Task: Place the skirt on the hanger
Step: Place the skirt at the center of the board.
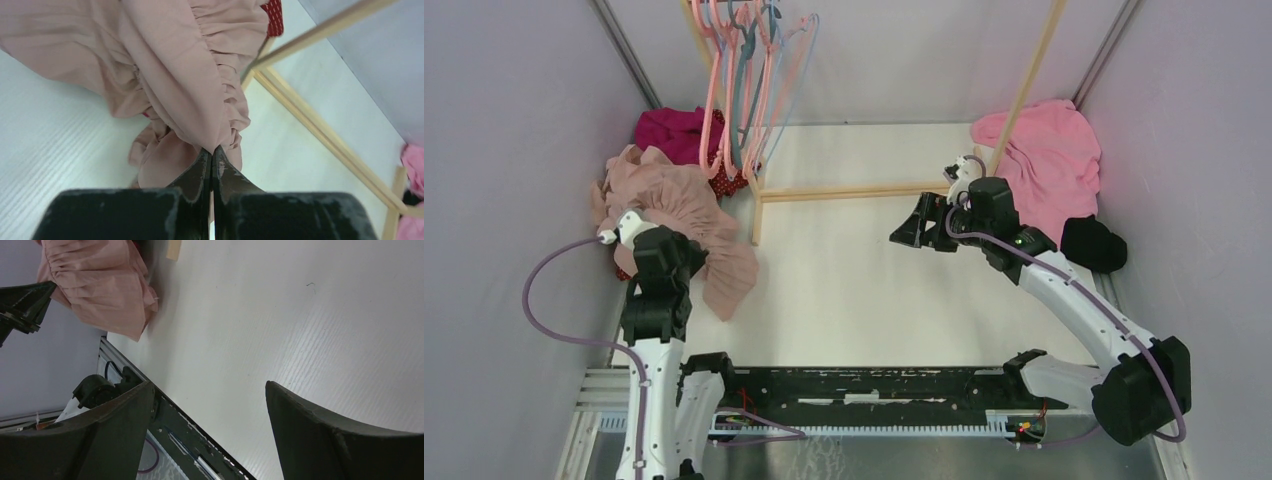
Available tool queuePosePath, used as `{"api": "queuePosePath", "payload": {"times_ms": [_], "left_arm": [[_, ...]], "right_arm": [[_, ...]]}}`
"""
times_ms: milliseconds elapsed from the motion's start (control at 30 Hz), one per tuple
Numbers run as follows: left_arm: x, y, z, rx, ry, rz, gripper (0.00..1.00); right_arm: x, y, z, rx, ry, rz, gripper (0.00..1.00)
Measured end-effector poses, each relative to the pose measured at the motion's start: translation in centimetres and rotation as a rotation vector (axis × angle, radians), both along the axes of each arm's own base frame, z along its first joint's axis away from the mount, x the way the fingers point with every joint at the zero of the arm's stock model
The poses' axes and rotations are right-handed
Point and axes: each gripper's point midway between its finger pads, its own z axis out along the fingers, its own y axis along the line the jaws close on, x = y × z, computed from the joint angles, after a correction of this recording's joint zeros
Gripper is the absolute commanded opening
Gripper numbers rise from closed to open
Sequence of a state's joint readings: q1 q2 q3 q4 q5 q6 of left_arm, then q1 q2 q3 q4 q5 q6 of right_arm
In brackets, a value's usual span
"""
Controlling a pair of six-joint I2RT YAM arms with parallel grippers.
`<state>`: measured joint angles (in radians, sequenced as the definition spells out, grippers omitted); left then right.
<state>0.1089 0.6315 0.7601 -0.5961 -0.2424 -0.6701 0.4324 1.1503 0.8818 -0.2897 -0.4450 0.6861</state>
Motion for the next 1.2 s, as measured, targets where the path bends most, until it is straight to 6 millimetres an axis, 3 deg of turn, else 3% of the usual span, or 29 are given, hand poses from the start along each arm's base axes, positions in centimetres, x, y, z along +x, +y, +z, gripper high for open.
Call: {"api": "queuePosePath", "payload": {"times_ms": [167, 400, 633, 733, 800, 933, 1100, 1200], "left_arm": [[-1.6, -3.3, -0.5, -0.059, 0.036, -0.149, 0.03], [-2.1, -7.3, -0.4, -0.151, 0.060, -0.339, 0.03], [-1.7, -11.6, 0.1, -0.205, 0.139, -0.535, 0.03], [-1.8, -15.6, -0.4, -0.161, 0.214, -0.685, 0.03], [-2.2, -18.7, -1.7, -0.108, 0.281, -0.785, 0.03], [-3.8, -23.0, -4.0, 0.011, 0.377, -0.908, 0.03], [-5.2, -29.1, -5.0, 0.155, 0.409, -1.039, 0.03], [-5.4, -34.1, -5.9, 0.201, 0.405, -1.117, 0.03]], "right_arm": [[0.4, -0.1, 2.0, -0.008, -0.036, -0.003, 0.88], [1.4, -0.2, 4.8, -0.028, -0.090, -0.006, 0.88], [2.8, 0.3, 4.8, -0.055, -0.080, -0.003, 0.88], [3.5, 0.6, 4.1, -0.072, -0.059, 0.003, 0.88], [4.1, 0.8, 3.7, -0.088, -0.045, 0.009, 0.88], [4.6, 0.6, 3.1, -0.137, -0.036, 0.018, 0.89], [5.0, -0.9, 2.6, -0.218, -0.040, -0.012, 0.89], [5.2, -2.8, 1.7, -0.264, -0.010, -0.054, 0.88]]}}
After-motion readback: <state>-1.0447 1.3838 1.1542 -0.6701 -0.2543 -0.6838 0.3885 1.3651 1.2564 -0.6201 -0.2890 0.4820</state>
